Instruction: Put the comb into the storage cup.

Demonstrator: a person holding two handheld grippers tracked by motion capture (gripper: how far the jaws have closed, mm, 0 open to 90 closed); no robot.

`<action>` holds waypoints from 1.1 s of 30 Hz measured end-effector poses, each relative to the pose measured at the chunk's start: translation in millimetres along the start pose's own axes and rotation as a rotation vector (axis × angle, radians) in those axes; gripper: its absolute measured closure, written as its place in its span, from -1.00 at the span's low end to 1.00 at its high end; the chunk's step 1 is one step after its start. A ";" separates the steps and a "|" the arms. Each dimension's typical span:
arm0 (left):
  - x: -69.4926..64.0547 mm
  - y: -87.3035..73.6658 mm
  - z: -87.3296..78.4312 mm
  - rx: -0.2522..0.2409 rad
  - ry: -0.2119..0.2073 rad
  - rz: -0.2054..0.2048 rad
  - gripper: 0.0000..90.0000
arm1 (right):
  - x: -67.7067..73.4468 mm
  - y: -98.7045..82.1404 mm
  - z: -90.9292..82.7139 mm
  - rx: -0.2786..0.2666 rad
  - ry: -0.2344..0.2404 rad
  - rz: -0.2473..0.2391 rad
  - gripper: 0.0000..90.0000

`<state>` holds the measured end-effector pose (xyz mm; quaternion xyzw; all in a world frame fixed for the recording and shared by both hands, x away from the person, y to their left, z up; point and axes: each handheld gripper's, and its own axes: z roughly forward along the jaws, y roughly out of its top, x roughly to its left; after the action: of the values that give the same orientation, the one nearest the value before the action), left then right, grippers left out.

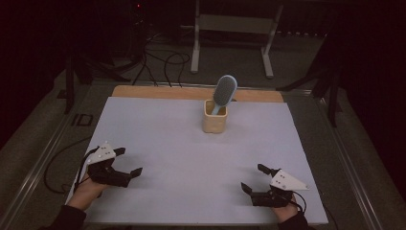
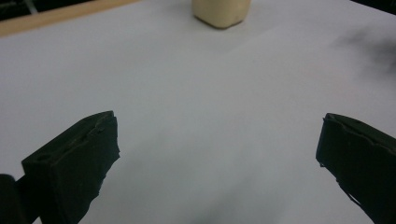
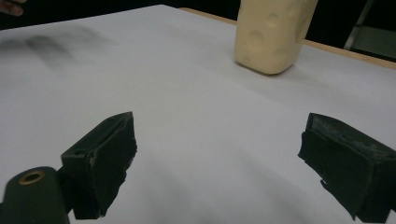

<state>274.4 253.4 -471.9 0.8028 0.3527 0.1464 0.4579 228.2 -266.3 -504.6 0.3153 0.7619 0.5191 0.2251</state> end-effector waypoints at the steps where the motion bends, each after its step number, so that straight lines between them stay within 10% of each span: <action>1: -0.8 -7.9 -2.8 -0.005 0.027 -0.003 -1.00 | 0.2 0.1 0.1 -0.001 0.000 -0.001 -0.78; 33: -15.5 -72.7 -37.0 -0.004 0.146 -0.076 -1.00 | 1.2 -0.2 0.8 0.003 0.007 -0.006 -0.77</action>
<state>211.4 290.0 -511.7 0.7751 0.4151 0.1876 0.4379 227.9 -265.0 -505.0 0.3116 0.7644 0.5183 0.2236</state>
